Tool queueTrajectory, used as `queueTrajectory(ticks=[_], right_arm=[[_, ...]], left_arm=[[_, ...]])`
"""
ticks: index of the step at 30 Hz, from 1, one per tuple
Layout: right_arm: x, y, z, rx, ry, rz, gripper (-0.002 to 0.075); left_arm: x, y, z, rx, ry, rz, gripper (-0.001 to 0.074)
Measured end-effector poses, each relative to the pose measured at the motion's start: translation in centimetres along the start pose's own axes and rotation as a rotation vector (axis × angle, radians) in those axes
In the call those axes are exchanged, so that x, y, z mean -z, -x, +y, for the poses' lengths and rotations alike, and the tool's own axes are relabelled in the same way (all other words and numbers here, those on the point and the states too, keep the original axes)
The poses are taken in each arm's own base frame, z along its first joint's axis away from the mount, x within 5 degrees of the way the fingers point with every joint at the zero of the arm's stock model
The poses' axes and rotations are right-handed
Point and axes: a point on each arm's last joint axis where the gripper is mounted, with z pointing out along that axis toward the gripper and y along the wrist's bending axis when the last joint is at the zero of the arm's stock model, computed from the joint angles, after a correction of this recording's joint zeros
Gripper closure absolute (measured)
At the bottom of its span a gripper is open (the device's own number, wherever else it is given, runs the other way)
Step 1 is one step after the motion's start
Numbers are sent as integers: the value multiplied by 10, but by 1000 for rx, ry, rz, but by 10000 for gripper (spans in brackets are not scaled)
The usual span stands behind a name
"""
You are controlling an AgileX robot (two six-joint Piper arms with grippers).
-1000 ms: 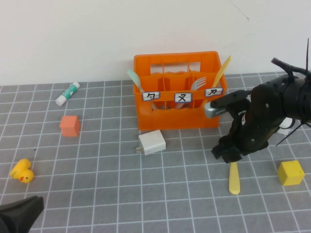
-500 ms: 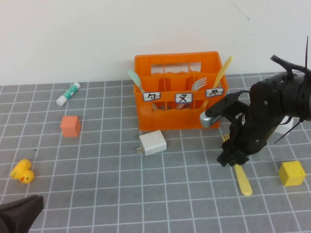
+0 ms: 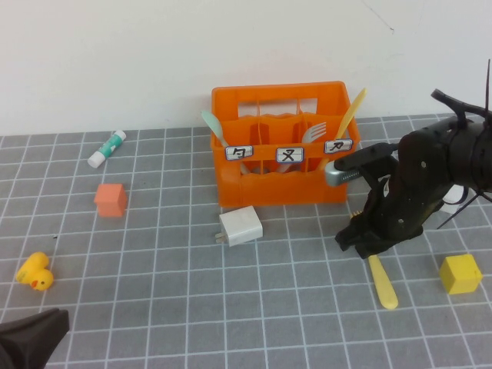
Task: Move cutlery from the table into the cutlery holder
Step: Pick up the fork
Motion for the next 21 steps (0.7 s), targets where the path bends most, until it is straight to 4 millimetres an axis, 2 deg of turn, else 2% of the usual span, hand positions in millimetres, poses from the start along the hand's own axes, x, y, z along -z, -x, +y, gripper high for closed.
queueTrajectory(ticks=[3, 7, 16, 21], right_arm=[[0, 0, 0, 40, 0, 0, 472], [0, 0, 0, 97, 5, -2, 623], [2, -1, 0, 124, 8, 11, 621], [16, -7, 1, 158, 25, 35, 622]], left_arm=[[0, 0, 0, 0, 0, 0, 736], [0, 0, 0, 0, 0, -1, 736], [0, 0, 0, 0, 0, -2, 736], [0, 0, 0, 0, -1, -3, 736]])
